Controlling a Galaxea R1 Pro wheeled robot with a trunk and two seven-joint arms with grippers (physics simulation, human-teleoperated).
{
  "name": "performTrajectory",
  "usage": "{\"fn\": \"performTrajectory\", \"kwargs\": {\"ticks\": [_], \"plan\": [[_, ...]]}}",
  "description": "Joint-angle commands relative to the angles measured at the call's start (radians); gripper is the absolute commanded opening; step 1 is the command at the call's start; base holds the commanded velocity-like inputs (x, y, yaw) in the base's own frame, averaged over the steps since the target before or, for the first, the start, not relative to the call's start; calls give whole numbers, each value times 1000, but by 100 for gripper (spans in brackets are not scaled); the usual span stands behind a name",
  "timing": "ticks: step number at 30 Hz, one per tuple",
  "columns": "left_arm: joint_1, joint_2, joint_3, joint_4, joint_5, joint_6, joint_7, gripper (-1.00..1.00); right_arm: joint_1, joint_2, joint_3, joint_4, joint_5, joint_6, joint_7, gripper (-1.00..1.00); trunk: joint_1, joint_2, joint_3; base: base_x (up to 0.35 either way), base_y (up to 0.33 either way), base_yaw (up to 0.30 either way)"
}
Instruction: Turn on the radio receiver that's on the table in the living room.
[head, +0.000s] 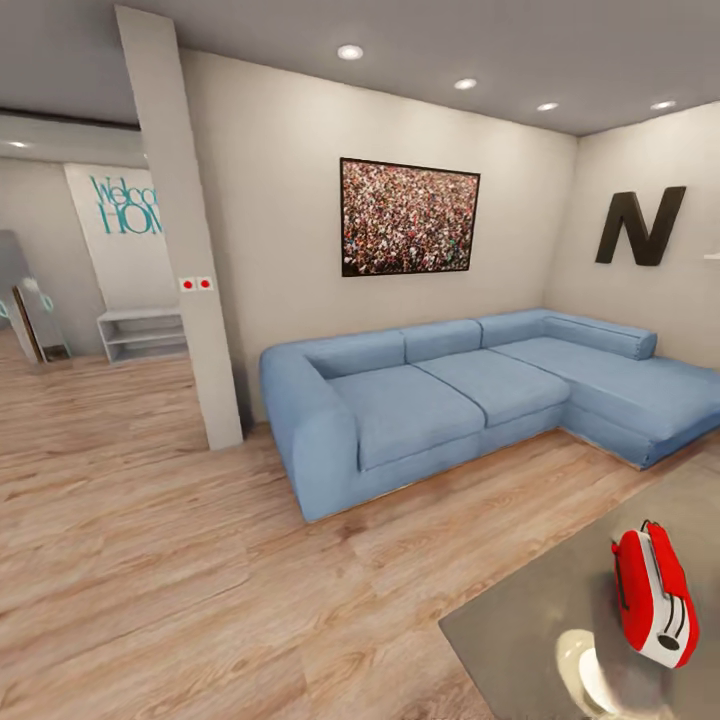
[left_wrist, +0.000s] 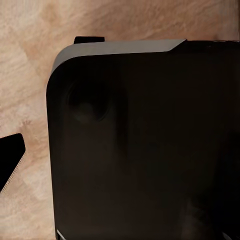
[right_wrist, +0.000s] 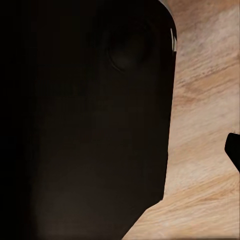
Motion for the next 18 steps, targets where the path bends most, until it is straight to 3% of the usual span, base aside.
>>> {"fn": "performTrajectory", "kwargs": {"ticks": [1, 18], "plan": [[0, 0, 0, 0, 0, 0, 0, 100, 0, 0, 0, 0, 0, 0, 0, 100, 0, 0, 0, 0, 0, -279], [0, 0, 0, 0, -1, 0, 0, 100, 0, 0, 0, 0, 0, 0, 0, 100, 0, 0, 0, 0, 0, -279]]}}
